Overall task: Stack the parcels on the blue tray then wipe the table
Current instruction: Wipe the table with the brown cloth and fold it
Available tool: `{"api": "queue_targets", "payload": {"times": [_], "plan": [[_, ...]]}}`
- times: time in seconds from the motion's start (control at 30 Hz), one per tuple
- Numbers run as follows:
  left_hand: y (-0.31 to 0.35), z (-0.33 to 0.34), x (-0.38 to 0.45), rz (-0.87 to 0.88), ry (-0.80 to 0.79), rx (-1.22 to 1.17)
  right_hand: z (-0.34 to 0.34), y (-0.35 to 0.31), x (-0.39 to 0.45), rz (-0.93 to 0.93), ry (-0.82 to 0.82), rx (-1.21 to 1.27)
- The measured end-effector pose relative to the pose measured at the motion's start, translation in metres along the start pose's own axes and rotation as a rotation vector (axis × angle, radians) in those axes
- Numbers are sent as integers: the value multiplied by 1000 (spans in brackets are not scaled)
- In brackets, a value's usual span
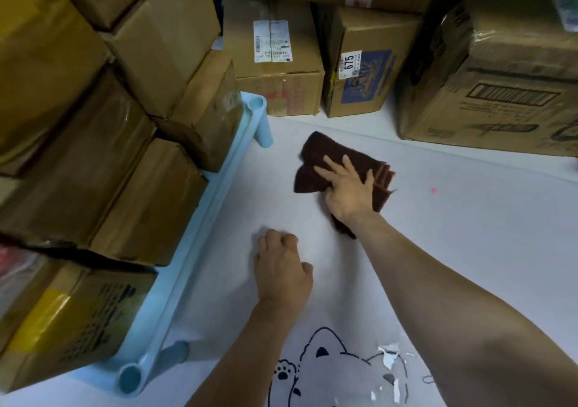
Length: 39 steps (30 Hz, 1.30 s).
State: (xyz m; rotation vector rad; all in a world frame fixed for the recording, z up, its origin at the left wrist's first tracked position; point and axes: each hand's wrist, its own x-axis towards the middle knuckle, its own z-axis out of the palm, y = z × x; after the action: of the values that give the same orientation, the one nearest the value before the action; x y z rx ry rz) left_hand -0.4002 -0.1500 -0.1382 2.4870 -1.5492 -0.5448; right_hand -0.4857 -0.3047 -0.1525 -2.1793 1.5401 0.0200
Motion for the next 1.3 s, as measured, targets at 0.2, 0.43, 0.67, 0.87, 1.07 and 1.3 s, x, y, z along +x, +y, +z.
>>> {"api": "queue_targets", "payload": {"times": [0.2,0.43,0.67,0.87,1.07,1.3], "plan": [[-21,-2,-11,-78,-6,51,34,-55,-21,-450,-286,24],[-17,-5,-12,-88,-36,84,8,-3,-27,107,19,-7],[20,0,-8,56,-48,-7,-3,44,-43,55,-1,-101],[36,14,-9,150,-126,98,-14,73,-50,433,112,24],[59,22,-14,148,-70,107,-25,115,-56,139,27,-80],[91,37,-27,197,-157,140,-26,144,-95,529,154,69]]}}
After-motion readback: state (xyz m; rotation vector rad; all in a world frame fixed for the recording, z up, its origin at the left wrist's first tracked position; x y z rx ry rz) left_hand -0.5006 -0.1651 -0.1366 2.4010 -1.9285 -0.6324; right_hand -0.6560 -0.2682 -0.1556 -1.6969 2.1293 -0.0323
